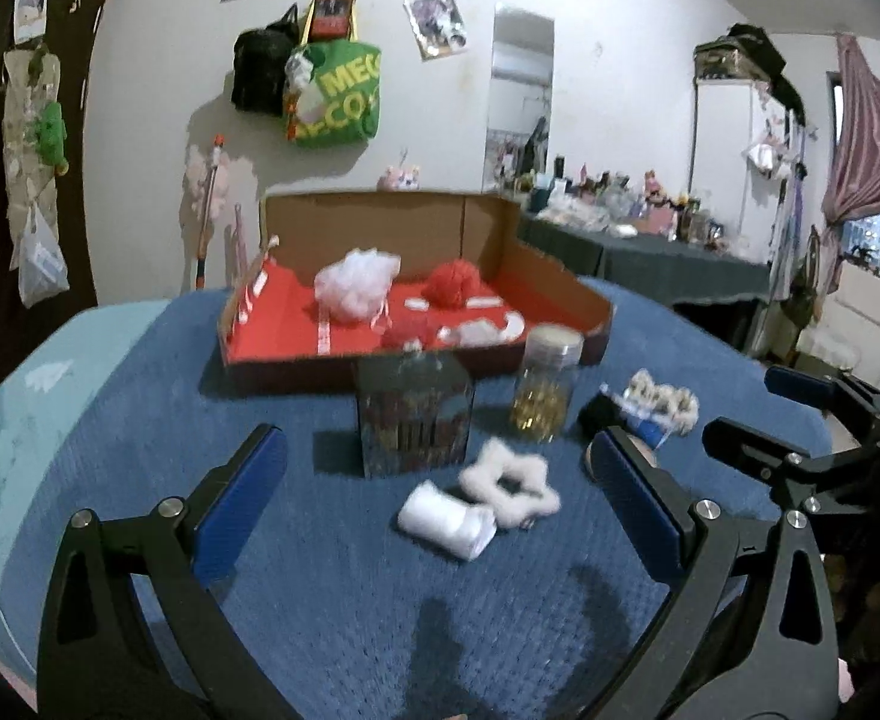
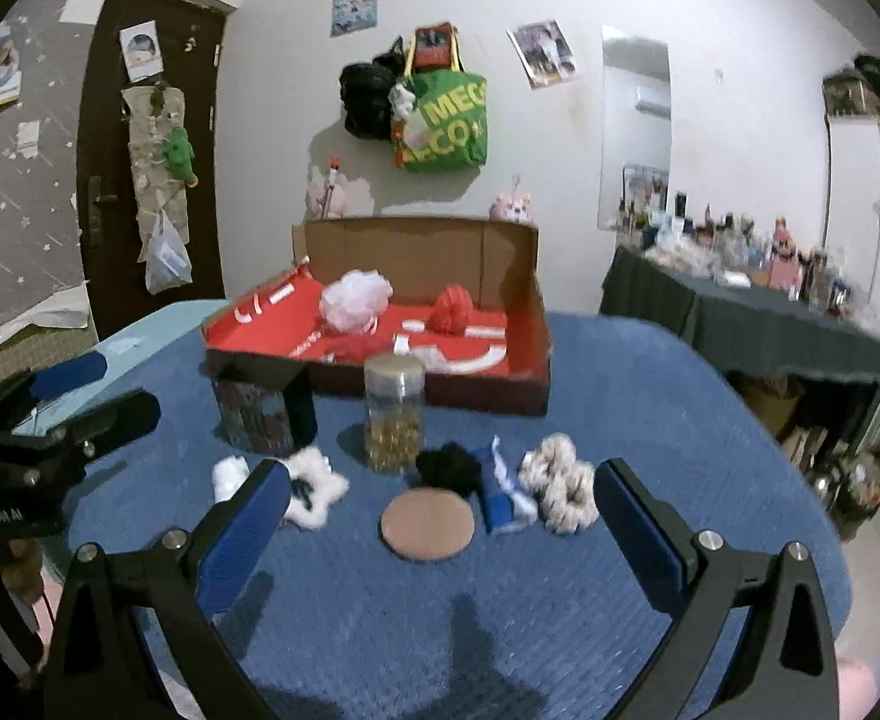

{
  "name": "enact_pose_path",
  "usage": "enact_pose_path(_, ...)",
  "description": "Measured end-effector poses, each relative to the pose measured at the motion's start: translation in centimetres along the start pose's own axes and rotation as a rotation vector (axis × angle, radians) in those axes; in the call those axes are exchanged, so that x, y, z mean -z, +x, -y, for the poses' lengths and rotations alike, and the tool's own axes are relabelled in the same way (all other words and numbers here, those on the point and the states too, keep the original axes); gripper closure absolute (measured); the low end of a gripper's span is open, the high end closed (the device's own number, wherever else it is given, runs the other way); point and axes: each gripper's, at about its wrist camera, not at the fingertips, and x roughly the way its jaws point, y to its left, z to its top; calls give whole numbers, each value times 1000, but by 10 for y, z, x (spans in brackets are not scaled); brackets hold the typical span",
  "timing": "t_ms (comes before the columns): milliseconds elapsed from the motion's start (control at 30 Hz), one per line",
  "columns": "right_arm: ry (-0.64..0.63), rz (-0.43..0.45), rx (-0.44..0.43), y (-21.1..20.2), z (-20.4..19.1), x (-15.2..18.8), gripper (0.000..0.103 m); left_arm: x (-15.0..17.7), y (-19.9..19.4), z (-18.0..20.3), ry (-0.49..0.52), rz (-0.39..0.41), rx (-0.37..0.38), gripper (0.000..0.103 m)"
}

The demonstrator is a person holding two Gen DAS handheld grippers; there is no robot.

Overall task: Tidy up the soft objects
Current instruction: 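Withdraw both open tools from the box toward the items on the bed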

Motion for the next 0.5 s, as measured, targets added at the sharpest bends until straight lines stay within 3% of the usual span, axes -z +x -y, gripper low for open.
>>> enact_pose_path(200,30,-66,-7,19,6,20,0,20,19,-1,-17,-80,-8,0)
enact_pose_path(500,42,-112,-15,32,9,32,0,30,31,-2,-10,-124,-35,0)
